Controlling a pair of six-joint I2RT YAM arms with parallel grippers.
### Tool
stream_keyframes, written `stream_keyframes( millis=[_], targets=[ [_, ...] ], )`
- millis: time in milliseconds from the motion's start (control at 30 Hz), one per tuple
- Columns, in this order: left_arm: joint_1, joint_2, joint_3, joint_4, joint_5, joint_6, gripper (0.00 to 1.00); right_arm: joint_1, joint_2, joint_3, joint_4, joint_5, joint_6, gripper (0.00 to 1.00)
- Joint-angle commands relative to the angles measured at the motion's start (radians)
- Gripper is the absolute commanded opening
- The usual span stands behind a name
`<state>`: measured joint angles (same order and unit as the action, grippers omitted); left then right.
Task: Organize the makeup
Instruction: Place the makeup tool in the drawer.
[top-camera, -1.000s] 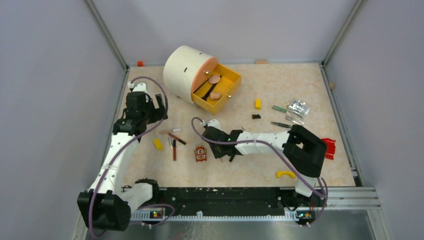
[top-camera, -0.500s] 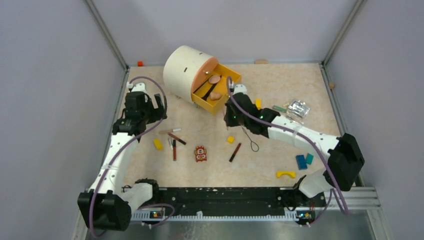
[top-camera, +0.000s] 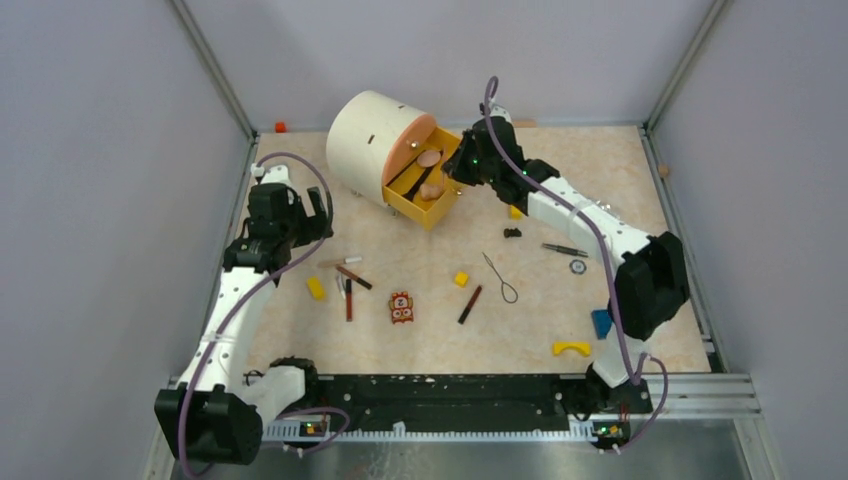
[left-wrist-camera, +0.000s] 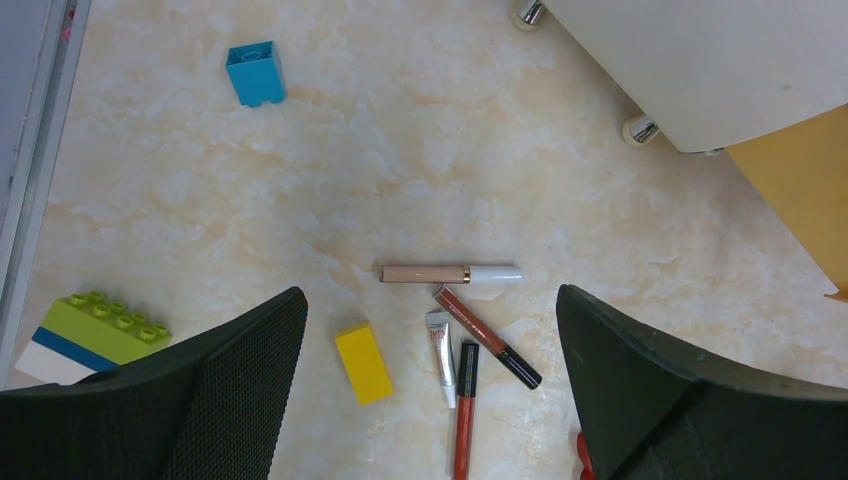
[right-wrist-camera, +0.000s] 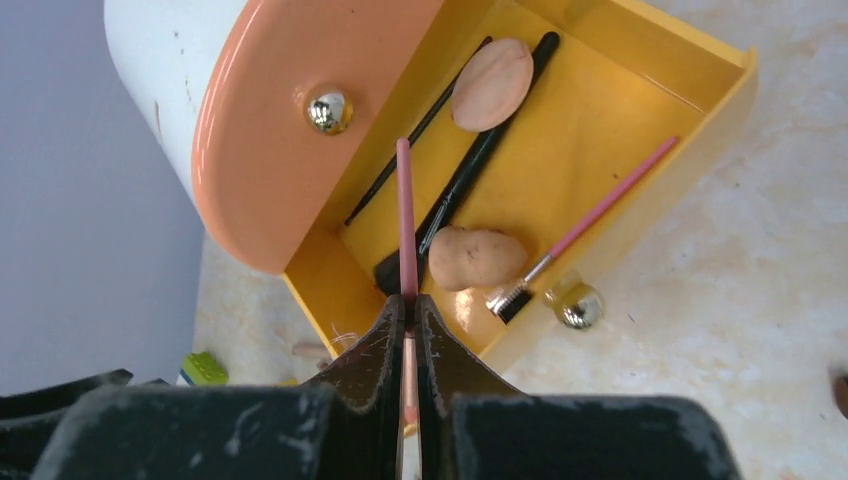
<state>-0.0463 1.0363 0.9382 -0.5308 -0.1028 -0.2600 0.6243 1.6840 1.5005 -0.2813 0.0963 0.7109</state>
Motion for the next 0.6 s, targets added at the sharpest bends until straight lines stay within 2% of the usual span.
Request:
stream_keyframes(
  millis=[0, 67, 167, 300, 433, 567],
  targets=[
    [0.006, -0.027, -0.002, 0.032, 0.001, 0.004, 0.99, -0.007, 0.1, 0.136, 0.047, -0.074, 0.073, 0.0],
    [0.007, -0.026, -0.002, 0.031, 0.001, 0.004, 0.99, -0.009, 0.148, 0.203, 0.028, -0.082, 0.065, 0.05],
    [0.007, -0.027, -0.003, 0.032, 0.005, 0.004, 0.99, -0.014, 0.197, 0.296, -0.032, -0.073, 0.038, 0.22],
    [0.008, -0.03, -0.003, 0.034, 0.008, 0.005, 0.99, -0.021, 0.151, 0.275, -0.039, -0.03, 0.01, 0.35],
    [0.008, -0.026, -0.002, 0.036, 0.022, 0.007, 0.99, -0.038, 0.081, 0.213, -0.043, -0.018, -0.021, 0.37],
    [0.008, -0.025, -0.002, 0.043, 0.054, 0.021, 0.99, -0.046, -0.01, 0.137, -0.085, 0.059, -0.109, 0.37]
  ],
)
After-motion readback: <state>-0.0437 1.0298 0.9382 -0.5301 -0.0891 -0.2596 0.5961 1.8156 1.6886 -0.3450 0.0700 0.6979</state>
